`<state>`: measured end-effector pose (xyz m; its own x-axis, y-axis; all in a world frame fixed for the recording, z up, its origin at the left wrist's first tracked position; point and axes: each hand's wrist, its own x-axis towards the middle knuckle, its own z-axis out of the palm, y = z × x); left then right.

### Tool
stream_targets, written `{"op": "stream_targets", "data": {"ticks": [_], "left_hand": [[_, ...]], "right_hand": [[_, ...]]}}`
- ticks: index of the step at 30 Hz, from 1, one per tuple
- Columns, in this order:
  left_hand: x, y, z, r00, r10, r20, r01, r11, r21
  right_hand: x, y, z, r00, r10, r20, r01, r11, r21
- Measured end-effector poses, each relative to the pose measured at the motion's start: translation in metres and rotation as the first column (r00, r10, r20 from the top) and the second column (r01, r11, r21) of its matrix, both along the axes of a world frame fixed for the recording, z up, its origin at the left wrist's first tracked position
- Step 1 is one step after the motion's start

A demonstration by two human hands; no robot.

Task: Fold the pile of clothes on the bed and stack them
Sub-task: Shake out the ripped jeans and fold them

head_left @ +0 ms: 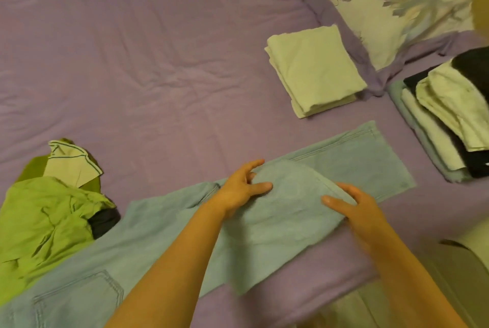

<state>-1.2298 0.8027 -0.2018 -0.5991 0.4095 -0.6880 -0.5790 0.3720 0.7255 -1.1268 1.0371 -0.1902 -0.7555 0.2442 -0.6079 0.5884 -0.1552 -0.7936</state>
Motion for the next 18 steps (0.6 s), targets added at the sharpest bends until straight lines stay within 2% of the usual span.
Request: {"op": "stream_targets", "data": {"ticks": [3,8,14,18], "left_hand": [[-0.029,0.046,0.013,0.991,-0.059,-0.120,0.063,0.998,0.027],[-0.063,0.133,0.020,0.972,-0.146,-0.185,0.151,0.989,0.010],[-0.086,0.231,0.004,0.956,-0.150,-0.253,0.153,0.988,-0.009],[-0.096,0.281,-0.027,0.919,-0.249,-0.305,0.193,0.960,-0.203]], "right_hand": [[0.004,0.035,0.000,0.995,-0.095,-0.008,0.095,0.995,0.030],[0.006,0.097,-0.012,0.969,-0.244,0.025,0.244,0.970,0.006],[0.005,0.172,-0.032,0.963,-0.246,0.106,0.254,0.965,-0.062],[-0.005,0.207,-0.060,0.882,-0.447,0.153,0.463,0.881,-0.097]]}}
